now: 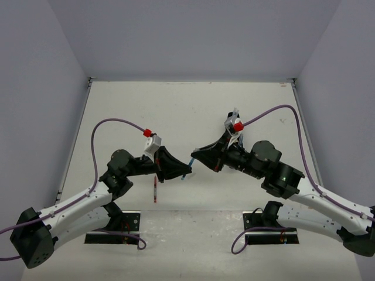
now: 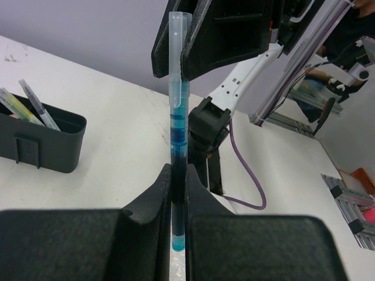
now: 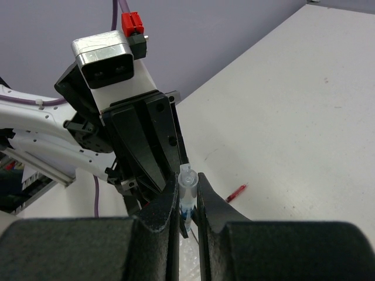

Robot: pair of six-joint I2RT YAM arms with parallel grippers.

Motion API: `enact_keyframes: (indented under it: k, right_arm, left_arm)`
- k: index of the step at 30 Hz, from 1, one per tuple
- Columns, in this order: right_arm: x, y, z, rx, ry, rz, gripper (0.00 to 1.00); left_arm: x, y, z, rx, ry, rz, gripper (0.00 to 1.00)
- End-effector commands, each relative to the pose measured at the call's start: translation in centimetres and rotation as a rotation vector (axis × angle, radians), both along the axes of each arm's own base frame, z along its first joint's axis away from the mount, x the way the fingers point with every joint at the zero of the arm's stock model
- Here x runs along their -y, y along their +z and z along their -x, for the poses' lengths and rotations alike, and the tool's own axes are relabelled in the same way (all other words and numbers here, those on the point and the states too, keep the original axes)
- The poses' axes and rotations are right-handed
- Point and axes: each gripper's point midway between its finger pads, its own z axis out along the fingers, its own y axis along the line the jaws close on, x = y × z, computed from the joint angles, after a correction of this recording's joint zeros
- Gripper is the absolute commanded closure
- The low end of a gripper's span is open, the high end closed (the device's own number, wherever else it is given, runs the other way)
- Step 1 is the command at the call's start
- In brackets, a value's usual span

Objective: Sort the stationery into containers
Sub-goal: Place the pen in the storage box.

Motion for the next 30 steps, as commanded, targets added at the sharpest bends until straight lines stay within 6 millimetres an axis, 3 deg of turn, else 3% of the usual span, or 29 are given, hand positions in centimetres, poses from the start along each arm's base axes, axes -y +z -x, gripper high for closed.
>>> enact_keyframes:
  k: [1, 8, 12, 13, 15, 16, 21, 24, 26, 29, 30]
  right_arm:
    - [1.5, 3.5, -1.0, 0.069, -0.076, -0.077, 1.00]
    - [0.8, 3.1, -0.9, 0.057, -0.049, -0.083, 1.00]
    - [0.4, 1.6, -1.5, 0.029, -0.063, -0.058, 1.00]
    - [0.4, 1.5, -1.6, 0.027, -0.073, -0.057, 1.00]
    - [1.0, 1.4, -2.5, 0.022, -0.128, -0.059, 1.00]
    - [1.4, 1.5, -3.1, 0.022, -0.164, -0.063, 1.00]
    - [3.1, 1.8, -5.2, 0.027, -0.279, -0.067, 1.00]
    - [4.5, 1.7, -7.1, 0.039, -0.385, -0.041, 1.00]
    - [5.8, 0.7, -8.9, 0.048, -0.487, 0.031, 1.00]
    - [9.8, -0.5, -12.5, 0.062, -0.731, 0.146, 1.00]
    - [10.6, -0.7, -12.9, 0.068, -0.778, 0.168, 1.00]
  left_arm:
    - [-0.2, -0.2, 0.8, 0.013, -0.030, 0.014, 1.00]
    - [0.0, 0.0, 0.9, 0.014, -0.037, 0.020, 1.00]
    - [0.0, 0.8, 0.9, 0.029, -0.039, 0.033, 1.00]
    - [0.1, 0.5, 0.6, 0.016, -0.028, 0.020, 0.90]
    - [0.3, -0.1, -0.8, -0.016, 0.038, -0.015, 0.32]
    - [0.4, -0.4, -1.1, -0.028, 0.050, -0.030, 0.21]
    - [0.2, -1.8, -2.6, -0.067, 0.137, -0.071, 0.00]
    - [-0.3, -3.3, -4.0, -0.118, 0.225, -0.133, 0.00]
    - [-1.3, -4.6, -6.0, -0.180, 0.367, -0.204, 0.00]
    - [-4.8, -5.2, -10.3, -0.261, 0.700, -0.281, 0.00]
    - [-5.3, -6.3, -10.0, -0.286, 0.710, -0.329, 0.00]
